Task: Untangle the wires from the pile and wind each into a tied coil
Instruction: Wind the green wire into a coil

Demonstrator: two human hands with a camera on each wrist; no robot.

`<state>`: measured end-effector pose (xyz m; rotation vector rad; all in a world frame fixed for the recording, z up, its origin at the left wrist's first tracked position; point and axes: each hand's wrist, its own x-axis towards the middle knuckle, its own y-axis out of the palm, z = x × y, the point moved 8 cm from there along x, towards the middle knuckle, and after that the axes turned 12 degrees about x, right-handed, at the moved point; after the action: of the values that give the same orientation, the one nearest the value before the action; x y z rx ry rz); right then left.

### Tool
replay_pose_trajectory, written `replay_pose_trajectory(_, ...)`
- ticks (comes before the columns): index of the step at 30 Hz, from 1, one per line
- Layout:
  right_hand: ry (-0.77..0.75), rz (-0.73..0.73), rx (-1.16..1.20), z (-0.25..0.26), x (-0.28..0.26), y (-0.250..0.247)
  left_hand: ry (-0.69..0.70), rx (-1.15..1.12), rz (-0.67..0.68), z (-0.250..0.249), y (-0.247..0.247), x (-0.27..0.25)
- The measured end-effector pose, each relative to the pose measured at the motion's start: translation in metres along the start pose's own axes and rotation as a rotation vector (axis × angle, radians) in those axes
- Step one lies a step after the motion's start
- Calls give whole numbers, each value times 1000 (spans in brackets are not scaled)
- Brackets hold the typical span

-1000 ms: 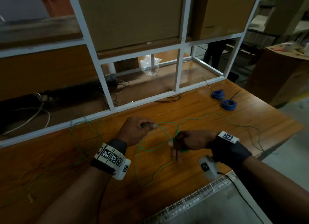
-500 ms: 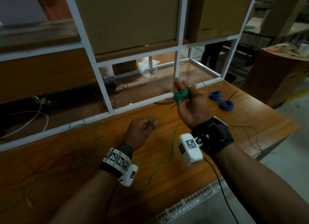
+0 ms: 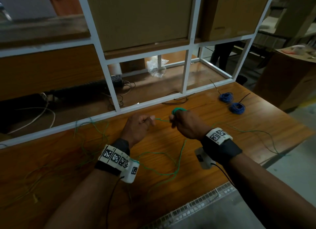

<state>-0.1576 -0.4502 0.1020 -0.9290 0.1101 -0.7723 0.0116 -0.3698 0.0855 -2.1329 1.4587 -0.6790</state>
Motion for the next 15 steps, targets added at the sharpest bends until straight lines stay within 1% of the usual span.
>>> replay_pose_trajectory(1, 44, 98, 28, 0, -3, 4, -12, 6, 5, 3, -1, 1)
replay_pose_trajectory(3, 191, 348, 99, -2, -15, 20, 10, 23, 34, 0, -2, 1)
replay_pose_trajectory(5, 294, 539, 311, 2, -29, 35, 72, 45, 72, -10, -1, 4)
replay_pose_trajectory(7, 305, 643, 601, 14, -41, 43, 109, 27, 79, -15, -3, 9)
replay_pose_trajectory(9, 268, 691, 862, 31, -46, 45, 122, -26, 73, -18, -3, 14)
replay_pose_trajectory(11, 229, 690, 1064, 48, -49, 46, 144, -74, 81, -26, 2, 15)
replay_pose_trajectory(12, 219, 660, 1172, 55, -48, 45, 152, -91, 86, -31, 4, 14)
replay_pose_trajectory(13, 203, 617, 1290, 58, -44, 41, 129, -112, 99, -32, 9, 14)
replay_pose_trajectory(15, 134, 498, 1559, 61, -33, 25, 120, -160, 141, -33, 20, 9)
